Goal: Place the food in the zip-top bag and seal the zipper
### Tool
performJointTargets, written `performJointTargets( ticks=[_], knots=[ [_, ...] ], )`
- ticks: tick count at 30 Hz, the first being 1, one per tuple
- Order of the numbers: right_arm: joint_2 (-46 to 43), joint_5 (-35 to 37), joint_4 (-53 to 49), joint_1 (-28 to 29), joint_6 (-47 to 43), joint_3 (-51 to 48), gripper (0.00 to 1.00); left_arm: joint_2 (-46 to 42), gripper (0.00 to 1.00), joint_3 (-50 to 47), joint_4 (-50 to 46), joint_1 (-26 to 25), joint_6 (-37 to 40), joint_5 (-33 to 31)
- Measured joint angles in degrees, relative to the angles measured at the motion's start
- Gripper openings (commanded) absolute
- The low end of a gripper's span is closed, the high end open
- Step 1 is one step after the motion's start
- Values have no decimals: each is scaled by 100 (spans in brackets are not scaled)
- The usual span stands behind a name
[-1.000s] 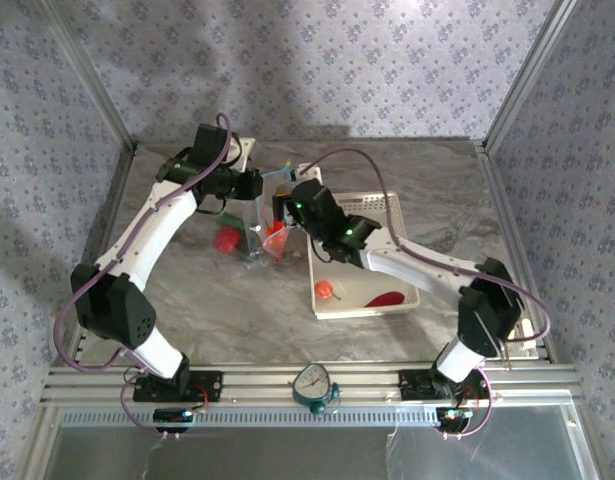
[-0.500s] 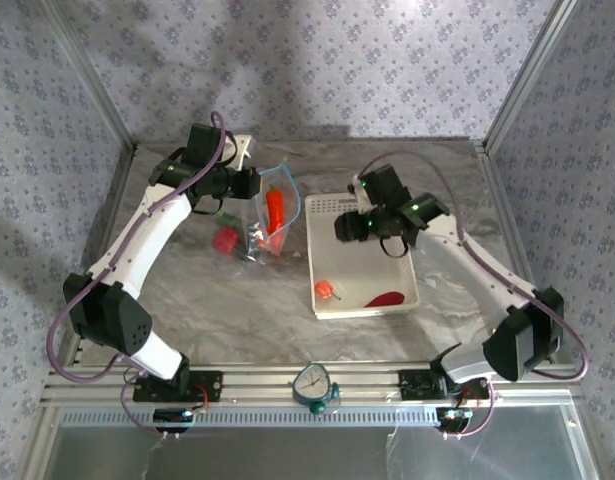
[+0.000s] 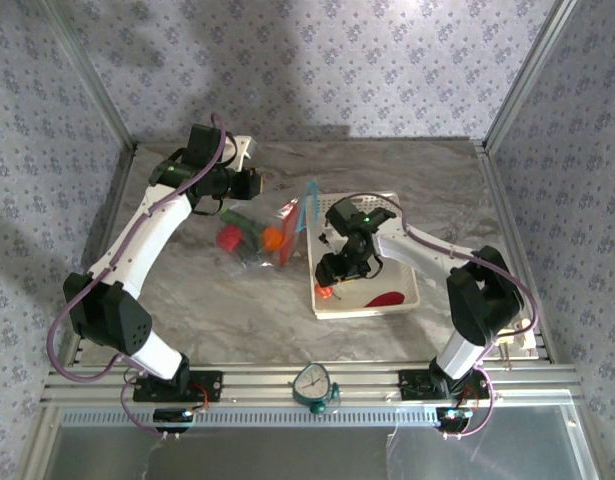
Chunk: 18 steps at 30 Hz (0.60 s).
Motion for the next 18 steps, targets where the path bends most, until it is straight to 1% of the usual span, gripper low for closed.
performJointTargets(
  ticks=[5,7,9,10,12,13,15,18],
  knots=[
    [28,98,103,31,107,-225,55,0,14,-7,7,-4,0,2],
    [-79,184,127,-74,179,-358,56,2,14,-7,20,-42,2,-9],
    [-330,271,162,-269,275,-503,59,7,16,-7,39,-149,13,-57],
    [-520,310,173,-411,317,-560,61,15,19,-7,66,-251,42,-103],
    [-901,354,201,-702,382,-612,61,61,30,11,109,-507,136,-227],
    [-1093,374,216,-859,400,-619,61,122,32,61,107,-691,175,-345],
    [-1335,415,269,-1110,422,-619,61,317,33,251,61,-1019,308,-577],
    [-1480,450,356,-1322,435,-643,61,907,34,962,-142,-1484,505,-918]
  ],
)
